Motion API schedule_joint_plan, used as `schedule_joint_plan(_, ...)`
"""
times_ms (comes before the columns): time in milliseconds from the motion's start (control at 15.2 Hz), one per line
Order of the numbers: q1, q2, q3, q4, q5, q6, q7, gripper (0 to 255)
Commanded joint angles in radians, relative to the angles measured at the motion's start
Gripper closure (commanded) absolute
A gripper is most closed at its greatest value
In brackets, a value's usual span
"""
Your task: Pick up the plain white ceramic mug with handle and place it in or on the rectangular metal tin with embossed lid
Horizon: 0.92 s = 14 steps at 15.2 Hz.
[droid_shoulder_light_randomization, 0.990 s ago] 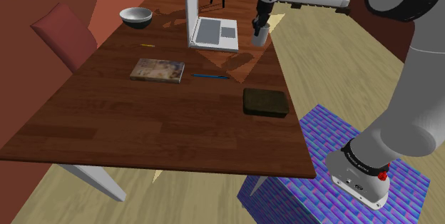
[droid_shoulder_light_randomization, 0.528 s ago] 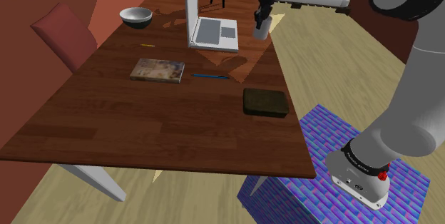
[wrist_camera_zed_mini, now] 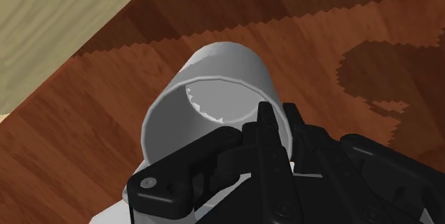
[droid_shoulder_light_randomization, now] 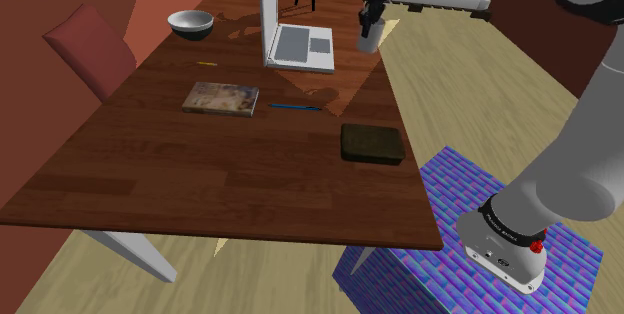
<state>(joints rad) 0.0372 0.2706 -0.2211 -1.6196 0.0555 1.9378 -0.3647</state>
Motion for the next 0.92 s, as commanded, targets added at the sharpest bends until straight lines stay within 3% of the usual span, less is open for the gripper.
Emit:
schedule_joint_plan(0, 0.024, -0.073, 0.005, -0.1, -0.019, 0.029, 0.031, 255)
schedule_joint_plan(858, 0.141, -0.48, 0.117, -0.556, -0.102, 0.08, 0.288, 255)
